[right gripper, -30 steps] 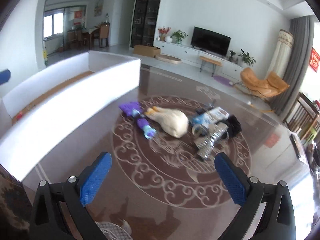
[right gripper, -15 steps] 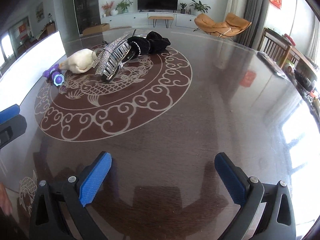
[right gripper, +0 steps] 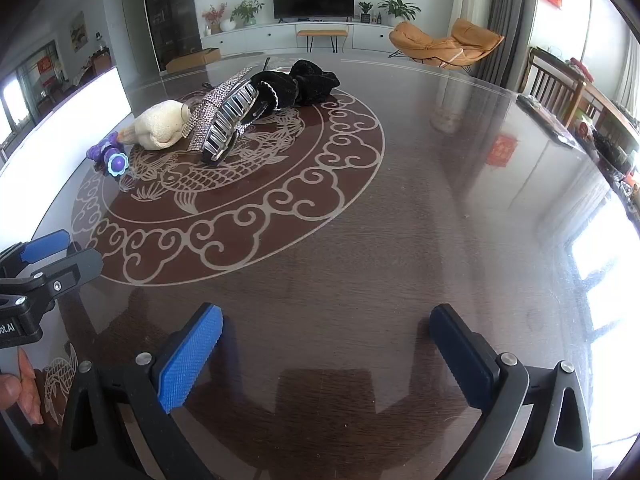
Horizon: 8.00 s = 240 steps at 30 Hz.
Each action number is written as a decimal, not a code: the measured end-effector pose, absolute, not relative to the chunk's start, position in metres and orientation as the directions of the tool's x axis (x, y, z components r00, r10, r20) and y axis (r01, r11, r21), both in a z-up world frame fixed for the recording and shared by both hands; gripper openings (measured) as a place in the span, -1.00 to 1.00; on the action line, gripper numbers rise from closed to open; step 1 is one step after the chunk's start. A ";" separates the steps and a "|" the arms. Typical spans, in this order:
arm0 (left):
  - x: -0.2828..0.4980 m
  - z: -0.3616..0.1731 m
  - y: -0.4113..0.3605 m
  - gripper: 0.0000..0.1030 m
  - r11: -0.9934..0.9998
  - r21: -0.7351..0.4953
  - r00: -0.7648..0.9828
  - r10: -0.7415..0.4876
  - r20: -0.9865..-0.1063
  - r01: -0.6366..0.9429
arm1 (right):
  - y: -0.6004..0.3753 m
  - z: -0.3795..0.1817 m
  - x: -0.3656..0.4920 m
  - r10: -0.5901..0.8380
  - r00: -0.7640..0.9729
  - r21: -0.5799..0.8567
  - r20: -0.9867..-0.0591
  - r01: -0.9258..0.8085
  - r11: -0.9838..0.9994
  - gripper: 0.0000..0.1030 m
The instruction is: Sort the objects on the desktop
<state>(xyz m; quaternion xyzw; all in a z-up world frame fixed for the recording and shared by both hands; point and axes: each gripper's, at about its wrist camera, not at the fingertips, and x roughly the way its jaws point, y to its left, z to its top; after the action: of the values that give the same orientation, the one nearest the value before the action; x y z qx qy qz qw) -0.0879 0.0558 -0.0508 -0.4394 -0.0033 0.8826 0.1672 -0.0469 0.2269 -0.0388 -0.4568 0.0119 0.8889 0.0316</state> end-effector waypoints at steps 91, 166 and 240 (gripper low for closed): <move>-0.088 -0.054 0.067 1.00 -0.953 -0.057 -0.556 0.222 -0.801 -0.297 | 0.227 -0.039 -0.047 0.046 -0.581 -0.008 -0.813 -0.068 -0.998 1.00; -0.115 -0.046 -0.008 -0.37 -0.939 -0.105 -0.569 0.285 -0.771 -0.328 | 0.181 -0.001 -0.151 -0.175 -0.600 0.218 -0.781 0.002 -0.976 1.00; -0.032 0.040 -0.297 0.54 -0.949 -0.172 -0.689 -0.061 -0.722 0.264 | -0.184 0.067 -0.144 -0.582 -0.349 0.279 -0.735 0.627 -0.728 0.41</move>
<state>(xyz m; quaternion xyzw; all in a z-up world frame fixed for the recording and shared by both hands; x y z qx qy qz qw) -0.0319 -0.2975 0.0398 -0.3841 -0.1322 0.9094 -0.0894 -0.1435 -0.1840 0.0671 -0.4360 -0.0257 0.8209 -0.3680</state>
